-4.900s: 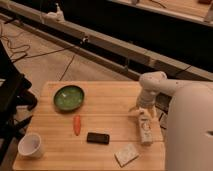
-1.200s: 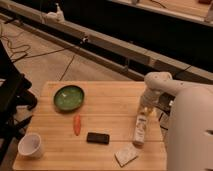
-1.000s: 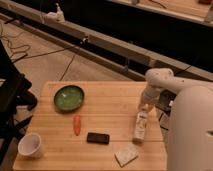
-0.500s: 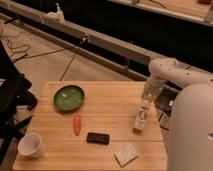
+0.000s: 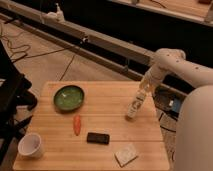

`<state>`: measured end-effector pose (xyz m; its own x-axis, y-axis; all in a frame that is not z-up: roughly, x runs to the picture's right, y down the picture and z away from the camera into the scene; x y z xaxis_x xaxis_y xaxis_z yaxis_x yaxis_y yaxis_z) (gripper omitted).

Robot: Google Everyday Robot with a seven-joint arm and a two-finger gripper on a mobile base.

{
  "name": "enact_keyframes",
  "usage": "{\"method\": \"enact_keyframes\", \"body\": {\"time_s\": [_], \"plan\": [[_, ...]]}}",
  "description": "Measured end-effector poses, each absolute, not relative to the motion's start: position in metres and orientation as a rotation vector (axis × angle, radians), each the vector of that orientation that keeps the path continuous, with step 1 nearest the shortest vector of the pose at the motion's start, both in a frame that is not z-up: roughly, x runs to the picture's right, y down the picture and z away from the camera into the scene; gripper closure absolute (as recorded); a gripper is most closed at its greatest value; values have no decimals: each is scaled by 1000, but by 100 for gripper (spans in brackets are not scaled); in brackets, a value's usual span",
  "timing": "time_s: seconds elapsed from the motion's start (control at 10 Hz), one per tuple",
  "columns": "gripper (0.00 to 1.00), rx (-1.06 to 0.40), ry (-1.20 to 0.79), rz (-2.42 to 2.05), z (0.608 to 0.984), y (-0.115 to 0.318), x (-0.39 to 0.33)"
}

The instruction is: Stand the bottle upright

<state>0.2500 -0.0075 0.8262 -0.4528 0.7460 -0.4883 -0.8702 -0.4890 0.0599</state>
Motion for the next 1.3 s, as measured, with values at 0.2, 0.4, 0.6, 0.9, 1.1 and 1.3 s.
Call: {"method": "enact_keyframes", "body": {"time_s": [0.2, 0.4, 0.6, 0.9, 1.1, 1.3], "plan": [[100, -518, 314, 2056, 813, -18, 245], [100, -520, 314, 2052, 813, -18, 242], [100, -520, 314, 2053, 813, -17, 243], [100, -521, 313, 2051, 814, -18, 241], [100, -521, 313, 2051, 814, -18, 241], [100, -521, 313, 2051, 814, -18, 241]]}}
